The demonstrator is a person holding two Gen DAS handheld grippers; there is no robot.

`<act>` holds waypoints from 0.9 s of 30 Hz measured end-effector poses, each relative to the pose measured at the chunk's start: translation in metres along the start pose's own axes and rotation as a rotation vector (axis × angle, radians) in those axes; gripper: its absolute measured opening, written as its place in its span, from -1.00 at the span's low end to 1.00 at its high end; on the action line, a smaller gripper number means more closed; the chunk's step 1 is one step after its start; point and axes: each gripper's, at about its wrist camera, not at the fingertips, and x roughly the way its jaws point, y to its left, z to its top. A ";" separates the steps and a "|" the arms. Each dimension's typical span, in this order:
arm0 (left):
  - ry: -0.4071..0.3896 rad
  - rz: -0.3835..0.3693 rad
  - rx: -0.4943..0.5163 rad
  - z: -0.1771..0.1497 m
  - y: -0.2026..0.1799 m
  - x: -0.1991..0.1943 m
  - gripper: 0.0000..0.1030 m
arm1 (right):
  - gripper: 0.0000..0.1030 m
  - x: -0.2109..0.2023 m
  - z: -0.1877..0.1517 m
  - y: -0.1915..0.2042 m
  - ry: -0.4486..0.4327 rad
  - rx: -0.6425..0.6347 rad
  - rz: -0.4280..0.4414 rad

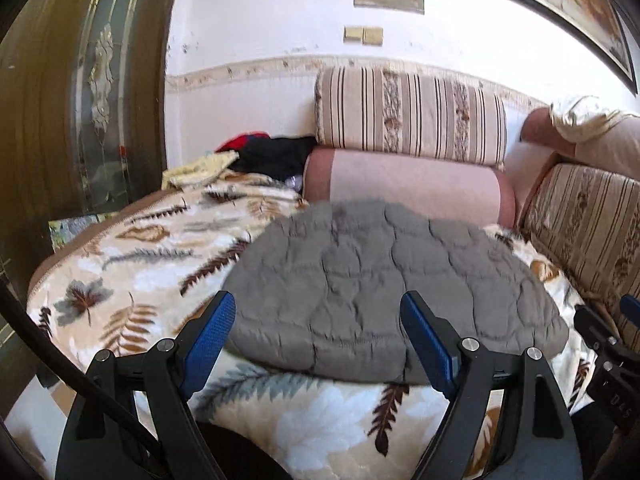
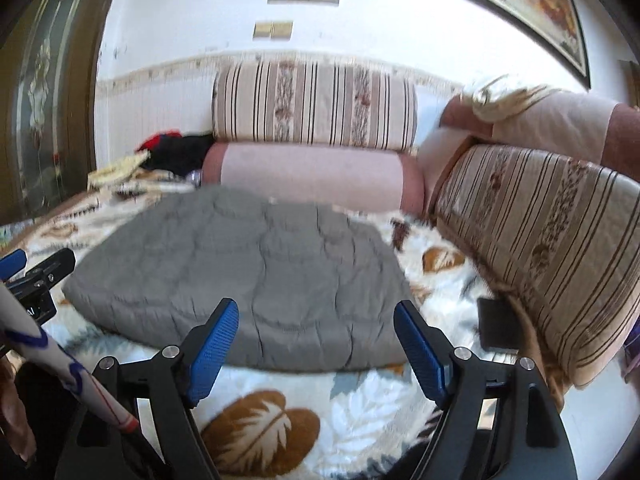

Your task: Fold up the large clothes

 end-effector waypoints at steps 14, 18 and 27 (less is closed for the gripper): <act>-0.170 0.054 -0.023 0.047 0.010 -0.029 0.74 | 0.77 -0.029 0.061 0.018 -0.190 0.067 0.064; -0.154 0.052 -0.009 0.046 0.007 -0.025 0.75 | 0.78 -0.028 0.059 0.026 -0.185 0.063 0.080; -0.113 0.098 0.039 0.044 -0.002 -0.016 0.97 | 0.78 -0.016 0.053 0.020 -0.140 0.075 0.071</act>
